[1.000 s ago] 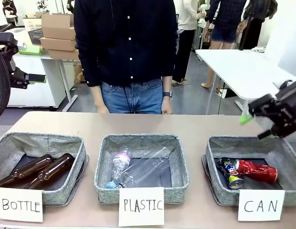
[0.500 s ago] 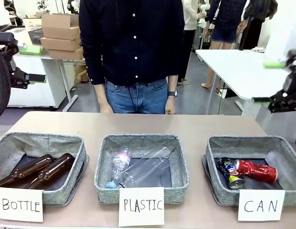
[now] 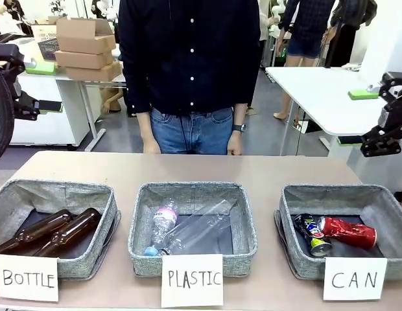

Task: Sort the can waste into the basket.
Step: Pick up the can waste from the table and place it in the right Fabric basket.

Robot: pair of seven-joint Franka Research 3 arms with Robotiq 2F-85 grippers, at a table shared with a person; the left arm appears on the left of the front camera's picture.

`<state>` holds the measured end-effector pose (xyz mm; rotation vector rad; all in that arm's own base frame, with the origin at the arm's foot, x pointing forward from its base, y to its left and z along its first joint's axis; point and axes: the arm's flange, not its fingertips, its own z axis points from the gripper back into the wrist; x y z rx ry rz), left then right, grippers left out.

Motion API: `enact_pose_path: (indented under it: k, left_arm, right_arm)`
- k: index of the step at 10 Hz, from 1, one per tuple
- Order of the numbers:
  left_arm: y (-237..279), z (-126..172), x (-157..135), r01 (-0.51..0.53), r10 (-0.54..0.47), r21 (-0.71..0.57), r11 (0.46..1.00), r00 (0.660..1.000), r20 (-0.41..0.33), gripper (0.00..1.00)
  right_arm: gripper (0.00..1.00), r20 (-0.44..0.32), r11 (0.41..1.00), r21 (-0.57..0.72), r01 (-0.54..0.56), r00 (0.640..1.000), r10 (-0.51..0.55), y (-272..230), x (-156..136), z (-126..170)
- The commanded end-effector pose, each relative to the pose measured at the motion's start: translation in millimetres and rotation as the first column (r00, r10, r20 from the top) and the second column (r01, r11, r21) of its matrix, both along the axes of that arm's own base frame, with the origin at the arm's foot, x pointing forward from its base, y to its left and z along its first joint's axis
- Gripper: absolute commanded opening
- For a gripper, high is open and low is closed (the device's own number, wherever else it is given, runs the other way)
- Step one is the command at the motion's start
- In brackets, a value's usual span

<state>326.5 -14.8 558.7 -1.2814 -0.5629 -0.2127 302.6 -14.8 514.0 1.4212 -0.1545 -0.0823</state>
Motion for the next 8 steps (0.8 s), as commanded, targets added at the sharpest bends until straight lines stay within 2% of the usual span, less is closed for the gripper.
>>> enact_pose_path:
  k: [1,8]
  left_arm:
    - [-0.2,1.3,0.7,0.007,-0.007,-0.016,1.000,1.000,0.015,1.00]
    - [-0.2,1.3,0.7,0.007,-0.007,-0.016,1.000,1.000,0.015,1.00]
  right_arm:
    - [1.00,0.010,1.000,-0.018,-0.003,1.000,0.003,-2.4,-2.7,3.7]
    - [1.00,0.010,1.000,-0.018,-0.003,1.000,0.003,-2.4,-2.7,3.7]
